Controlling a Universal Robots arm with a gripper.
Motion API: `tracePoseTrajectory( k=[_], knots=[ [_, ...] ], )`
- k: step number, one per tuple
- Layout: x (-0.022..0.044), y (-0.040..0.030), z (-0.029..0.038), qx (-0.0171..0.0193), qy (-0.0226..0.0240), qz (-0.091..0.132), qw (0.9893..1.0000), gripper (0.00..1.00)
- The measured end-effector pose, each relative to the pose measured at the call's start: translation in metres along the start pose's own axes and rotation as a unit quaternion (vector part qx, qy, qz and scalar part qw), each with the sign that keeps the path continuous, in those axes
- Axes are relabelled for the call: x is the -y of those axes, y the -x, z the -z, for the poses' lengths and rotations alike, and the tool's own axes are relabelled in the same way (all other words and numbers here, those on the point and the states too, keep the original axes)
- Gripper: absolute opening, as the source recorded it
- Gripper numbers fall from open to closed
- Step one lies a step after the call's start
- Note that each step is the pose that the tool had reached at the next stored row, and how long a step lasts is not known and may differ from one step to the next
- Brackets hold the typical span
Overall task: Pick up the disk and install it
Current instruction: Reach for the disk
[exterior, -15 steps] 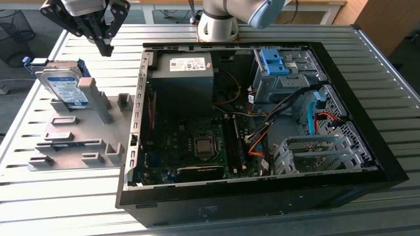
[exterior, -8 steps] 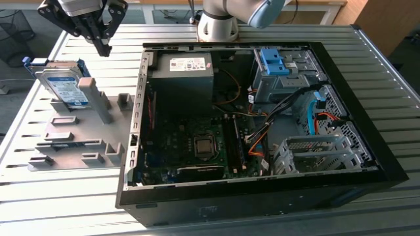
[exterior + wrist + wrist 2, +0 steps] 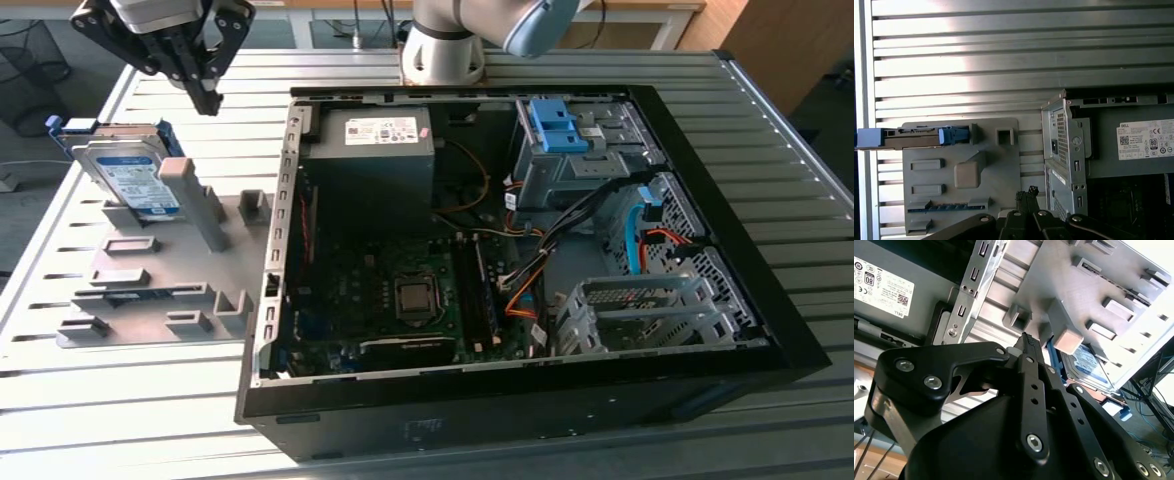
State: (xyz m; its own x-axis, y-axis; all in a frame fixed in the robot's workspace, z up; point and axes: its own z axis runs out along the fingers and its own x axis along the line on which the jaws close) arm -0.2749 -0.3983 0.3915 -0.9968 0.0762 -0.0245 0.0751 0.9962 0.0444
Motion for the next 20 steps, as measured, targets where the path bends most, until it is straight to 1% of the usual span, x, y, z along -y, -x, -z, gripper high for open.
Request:
tracePoseTrajectory(
  k=[3, 6, 13, 20],
  knots=[
    [0.0002, -0.0029, 0.0001, 0.0, 0.0, 0.0, 1.0, 0.11],
    [0.0001, -0.0079, 0.0002, 0.0, 0.0, 0.0, 1.0, 0.11],
    [-0.0046, -0.0173, 0.0002, 0.0, 0.0, -0.001, 1.0, 0.11],
    [-0.0062, -0.0277, 0.0002, 0.0001, 0.0, -0.001, 1.0, 0.11]
  ],
)
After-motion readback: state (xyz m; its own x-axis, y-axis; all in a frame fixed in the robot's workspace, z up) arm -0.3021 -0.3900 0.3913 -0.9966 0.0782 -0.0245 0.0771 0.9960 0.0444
